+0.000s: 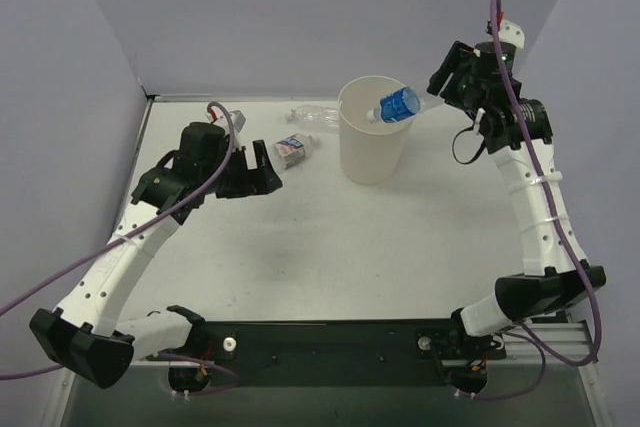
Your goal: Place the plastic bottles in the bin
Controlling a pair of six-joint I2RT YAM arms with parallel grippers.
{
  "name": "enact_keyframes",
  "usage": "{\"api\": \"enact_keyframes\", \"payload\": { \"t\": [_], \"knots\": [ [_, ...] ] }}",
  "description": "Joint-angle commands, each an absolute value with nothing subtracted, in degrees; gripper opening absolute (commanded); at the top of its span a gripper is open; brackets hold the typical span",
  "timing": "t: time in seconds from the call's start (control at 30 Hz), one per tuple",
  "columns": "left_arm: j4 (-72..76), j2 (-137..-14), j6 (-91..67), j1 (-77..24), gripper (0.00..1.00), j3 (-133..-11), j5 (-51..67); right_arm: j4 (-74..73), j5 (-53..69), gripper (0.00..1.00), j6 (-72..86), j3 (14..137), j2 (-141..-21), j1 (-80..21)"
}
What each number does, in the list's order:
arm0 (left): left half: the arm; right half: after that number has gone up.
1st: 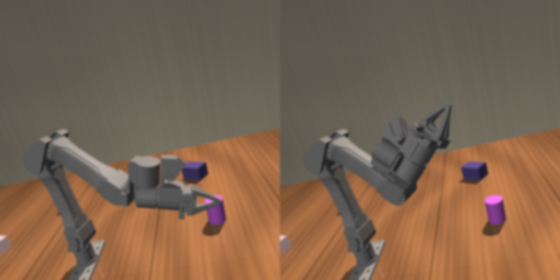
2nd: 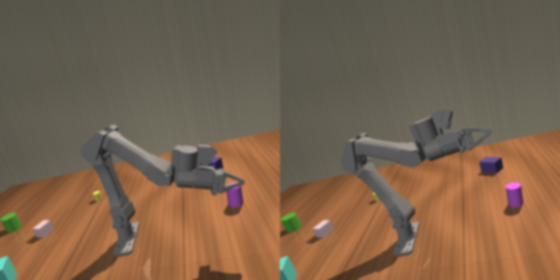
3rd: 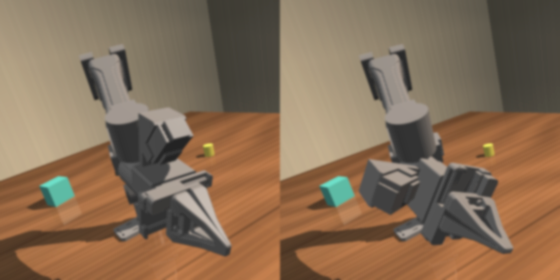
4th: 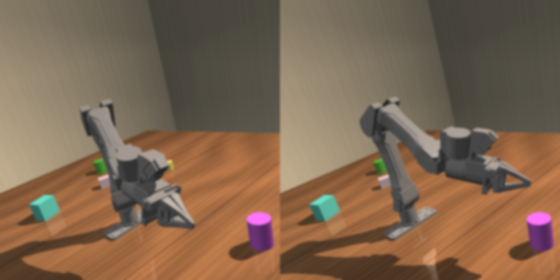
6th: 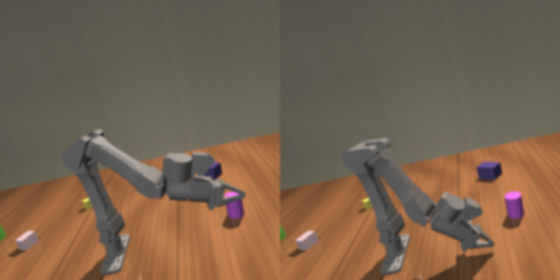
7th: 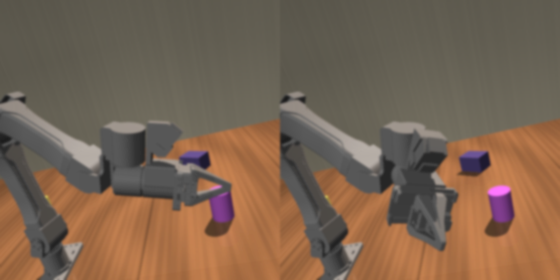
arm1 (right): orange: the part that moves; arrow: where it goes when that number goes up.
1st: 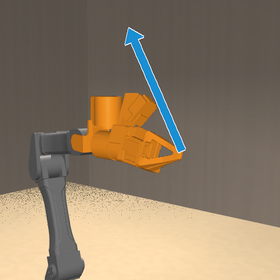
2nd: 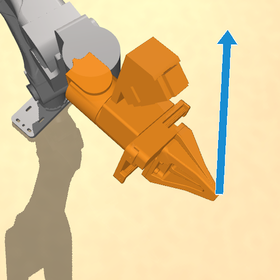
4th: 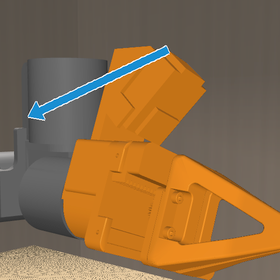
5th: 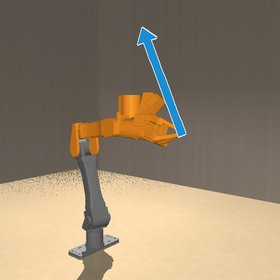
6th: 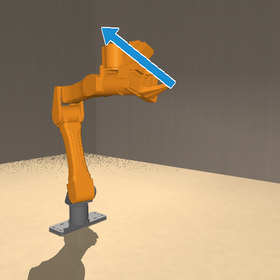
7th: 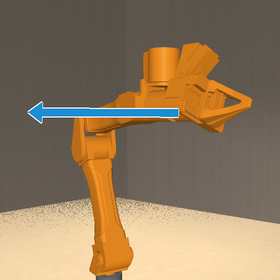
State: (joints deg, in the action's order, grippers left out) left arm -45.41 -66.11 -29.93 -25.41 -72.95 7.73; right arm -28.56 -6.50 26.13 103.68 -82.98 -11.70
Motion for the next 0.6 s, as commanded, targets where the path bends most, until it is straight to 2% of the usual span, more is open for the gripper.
{"api": "enact_keyframes", "payload": {
  "t": [0.0, 0.13, 0.17, 0.23, 0.27, 0.47, 0.57],
  "knots": [
    [-46.49, -68.28, -29.09, -25.05, 0.97, -77.25, 6.07, -27.69, -10.72, 0.47, 20.05, 108.71, -87.62, -13.17],
    [-46.32, -70.75, -28.57, -24.96, 0.97, -78.13, 4.75, -27.86, -12.13, 0.62, 13.56, 112.05, -91.31, -16.25],
    [-46.32, -71.19, -27.78, -24.87, 0.97, -78.22, 4.4, -28.12, -13.26, 0.8, 12.84, 112.84, -92.54, -17.04],
    [-46.23, -72.77, -27.07, -24.61, 0.97, -78.31, 2.82, -28.56, -14.32, 0.96, 11.52, 114.78, -94.21, -18.98],
    [-46.23, -73.3, -26.29, -24.52, 0.97, -78.4, 2.29, -28.83, -14.94, 1.0, 11.08, 115.31, -94.48, -19.33],
    [-41.59, -76.55, -21.38, -24.17, 0.97, -76.74, -1.5, -32.5, -13.36, 1.0, 17.21, 115.32, -92.12, -19.78],
    [-34.47, -77.69, -18.11, -24.17, 0.98, -73.57, -2.01, -33.22, -9.68, 0.97, 23.81, 108.06, -86.76, -19.69]
  ]
}}
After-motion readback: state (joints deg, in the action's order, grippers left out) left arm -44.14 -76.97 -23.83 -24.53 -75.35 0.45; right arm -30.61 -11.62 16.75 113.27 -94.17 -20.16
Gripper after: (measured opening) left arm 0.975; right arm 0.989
